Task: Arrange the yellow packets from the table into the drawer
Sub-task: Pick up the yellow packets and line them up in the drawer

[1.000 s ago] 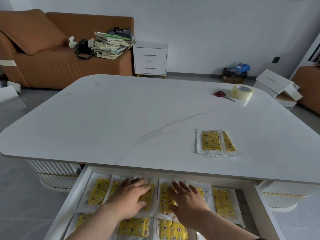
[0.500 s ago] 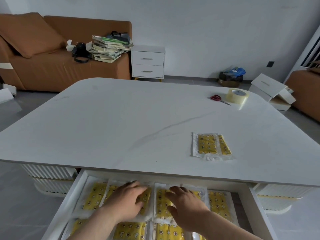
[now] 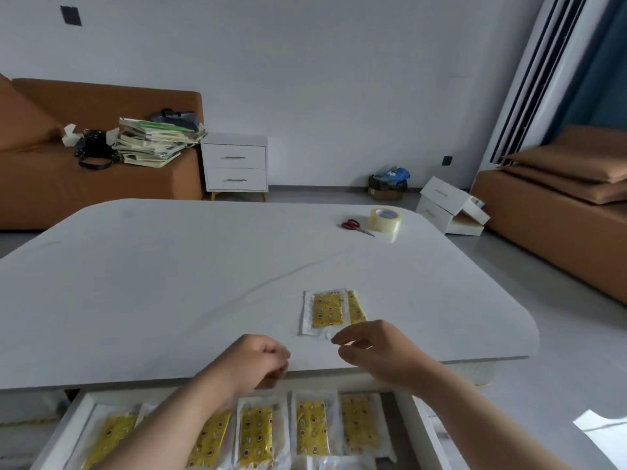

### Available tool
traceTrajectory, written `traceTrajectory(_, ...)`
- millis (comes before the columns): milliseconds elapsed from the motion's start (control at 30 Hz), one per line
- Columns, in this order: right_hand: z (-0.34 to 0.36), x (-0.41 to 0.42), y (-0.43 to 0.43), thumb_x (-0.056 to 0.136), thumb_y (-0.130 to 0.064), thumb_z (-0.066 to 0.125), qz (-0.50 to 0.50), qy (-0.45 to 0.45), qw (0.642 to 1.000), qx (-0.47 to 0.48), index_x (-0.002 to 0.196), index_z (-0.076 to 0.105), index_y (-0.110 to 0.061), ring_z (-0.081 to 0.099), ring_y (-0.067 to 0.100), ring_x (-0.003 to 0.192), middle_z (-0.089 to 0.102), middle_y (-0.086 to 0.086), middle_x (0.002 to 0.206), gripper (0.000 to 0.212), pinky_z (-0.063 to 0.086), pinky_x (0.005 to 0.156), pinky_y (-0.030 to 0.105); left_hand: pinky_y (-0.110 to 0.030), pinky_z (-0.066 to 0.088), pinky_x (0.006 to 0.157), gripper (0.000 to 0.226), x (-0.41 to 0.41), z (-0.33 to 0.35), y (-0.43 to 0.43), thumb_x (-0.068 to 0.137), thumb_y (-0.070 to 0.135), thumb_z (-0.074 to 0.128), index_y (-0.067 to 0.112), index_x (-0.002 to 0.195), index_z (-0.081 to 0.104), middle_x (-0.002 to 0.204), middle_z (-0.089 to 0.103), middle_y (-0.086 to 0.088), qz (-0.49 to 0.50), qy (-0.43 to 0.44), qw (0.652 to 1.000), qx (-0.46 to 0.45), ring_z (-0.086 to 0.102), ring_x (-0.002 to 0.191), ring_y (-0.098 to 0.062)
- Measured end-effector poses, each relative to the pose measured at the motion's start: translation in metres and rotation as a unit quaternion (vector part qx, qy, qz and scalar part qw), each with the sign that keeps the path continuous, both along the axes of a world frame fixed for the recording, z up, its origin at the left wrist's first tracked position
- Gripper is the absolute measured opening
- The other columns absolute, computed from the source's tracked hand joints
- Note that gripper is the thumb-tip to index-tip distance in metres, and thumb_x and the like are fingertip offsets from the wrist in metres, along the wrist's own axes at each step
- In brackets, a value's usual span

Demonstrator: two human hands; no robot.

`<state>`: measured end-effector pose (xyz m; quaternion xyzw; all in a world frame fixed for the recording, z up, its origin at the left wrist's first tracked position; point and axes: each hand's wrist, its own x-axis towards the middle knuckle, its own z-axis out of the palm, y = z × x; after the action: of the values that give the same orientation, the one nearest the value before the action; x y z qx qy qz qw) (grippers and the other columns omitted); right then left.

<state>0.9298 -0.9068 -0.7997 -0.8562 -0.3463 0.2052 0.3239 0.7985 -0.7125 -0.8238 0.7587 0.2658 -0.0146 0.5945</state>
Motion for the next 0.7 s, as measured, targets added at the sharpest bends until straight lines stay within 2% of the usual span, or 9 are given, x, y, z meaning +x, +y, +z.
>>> traceTrajectory(67, -0.002, 0.017, -0.006, 0.091, -0.028, 0.062, -0.039, 0.007, 0.999, 0.019, 0.106, 0.074, -0.035, 0.070, 0.009, 0.097, 0.074, -0.011, 0.103, 0.021, 0.055, 0.088, 0.024, -0.037, 0.058, 0.082, 0.019, 0.021, 0.001, 0.001, 0.097, 0.008, 0.052, 0.003, 0.091, 0.070, 0.089, 0.070, -0.018, 0.061, -0.015, 0.997, -0.042, 0.065, 0.082, -0.025)
traceTrajectory(133, -0.009, 0.035, -0.005, 0.092, -0.025, 0.062, -0.072, 0.006, 0.996, 0.044, 0.106, 0.074, -0.037, 0.070, 0.013, 0.098, 0.075, -0.005, 0.108, 0.022, 0.053, 0.088, 0.023, -0.034, 0.054, 0.075, 0.024, 0.046, -0.001, 0.002, 0.094, 0.012, 0.053, 0.005, 0.076, 0.066, 0.075, 0.062, -0.014, 0.073, -0.019, 0.997, -0.010, 0.058, 0.074, -0.024)
traceTrajectory(200, -0.016, 0.050, 0.003, 0.092, -0.020, 0.062, -0.104, 0.007, 0.992, 0.072, 0.109, 0.074, -0.033, 0.067, 0.000, 0.090, 0.074, -0.007, 0.109, 0.024, 0.052, 0.083, 0.013, -0.029, 0.042, 0.066, 0.024, 0.076, -0.006, 0.000, 0.087, 0.023, 0.057, 0.016, 0.064, 0.055, 0.064, 0.049, -0.006, 0.068, -0.020, 0.994, 0.082, 0.046, 0.063, -0.019)
traceTrajectory(300, -0.033, 0.072, 0.019, 0.091, -0.020, 0.062, -0.181, -0.010, 0.979, 0.091, 0.114, 0.073, -0.026, 0.067, 0.008, 0.095, 0.073, -0.004, 0.112, 0.026, 0.054, 0.088, 0.025, -0.028, 0.033, 0.057, 0.030, 0.109, -0.013, -0.012, 0.085, 0.040, 0.061, 0.015, 0.073, 0.050, 0.073, 0.054, -0.002, 0.079, 0.012, 0.960, 0.267, 0.049, 0.066, -0.020)
traceTrajectory(367, -0.045, 0.085, 0.027, 0.092, -0.030, 0.061, -0.219, -0.051, 0.974, 0.044, 0.126, 0.065, -0.024, 0.063, 0.015, 0.109, 0.066, -0.001, 0.127, 0.035, 0.050, 0.089, 0.026, -0.033, 0.044, 0.078, 0.042, 0.127, -0.020, -0.022, 0.081, 0.052, 0.058, 0.014, 0.100, 0.057, 0.104, 0.060, -0.006, 0.090, 0.053, 0.933, 0.344, 0.055, 0.098, -0.025)
traceTrajectory(433, -0.055, 0.094, 0.032, 0.092, -0.041, 0.058, -0.237, -0.069, 0.969, -0.019, 0.132, 0.058, -0.019, 0.055, 0.021, 0.122, 0.058, 0.001, 0.135, 0.046, 0.044, 0.093, 0.029, -0.040, 0.035, 0.103, 0.077, 0.142, -0.034, -0.025, 0.076, 0.068, 0.051, 0.010, 0.127, 0.051, 0.131, 0.052, -0.009, 0.096, 0.089, 0.908, 0.397, 0.042, 0.126, -0.028)
traceTrajectory(500, -0.063, 0.098, 0.037, 0.092, -0.047, 0.053, -0.230, -0.103, 0.964, -0.084, 0.120, 0.063, -0.015, 0.050, 0.026, 0.122, 0.058, 0.005, 0.130, 0.044, 0.040, 0.098, 0.033, -0.045, 0.021, 0.114, 0.104, 0.149, -0.046, -0.024, 0.073, 0.081, 0.043, 0.005, 0.144, 0.037, 0.151, 0.036, -0.014, 0.092, 0.118, 0.893, 0.425, 0.024, 0.142, -0.029)
traceTrajectory(600, -0.074, 0.099, 0.040, 0.091, -0.052, 0.046, -0.213, -0.158, 0.955, -0.136, 0.101, 0.066, -0.015, 0.048, 0.027, 0.116, 0.060, 0.004, 0.118, 0.044, 0.038, 0.098, 0.034, -0.048, 0.014, 0.118, 0.113, 0.153, -0.053, -0.016, 0.073, 0.084, 0.040, 0.003, 0.149, 0.028, 0.159, 0.020, -0.017, 0.068, 0.160, 0.879, 0.443, 0.012, 0.148, -0.032)
traceTrajectory(700, -0.074, 0.099, 0.042, 0.090, -0.048, 0.050, -0.214, -0.153, 0.954, -0.146, 0.095, 0.068, -0.017, 0.047, 0.028, 0.115, 0.059, 0.003, 0.118, 0.036, 0.039, 0.097, 0.035, -0.047, 0.020, 0.116, 0.100, 0.157, -0.057, -0.009, 0.073, 0.081, 0.046, 0.009, 0.142, 0.043, 0.153, 0.034, -0.014, 0.053, 0.158, 0.879, 0.447, 0.023, 0.144, -0.031)
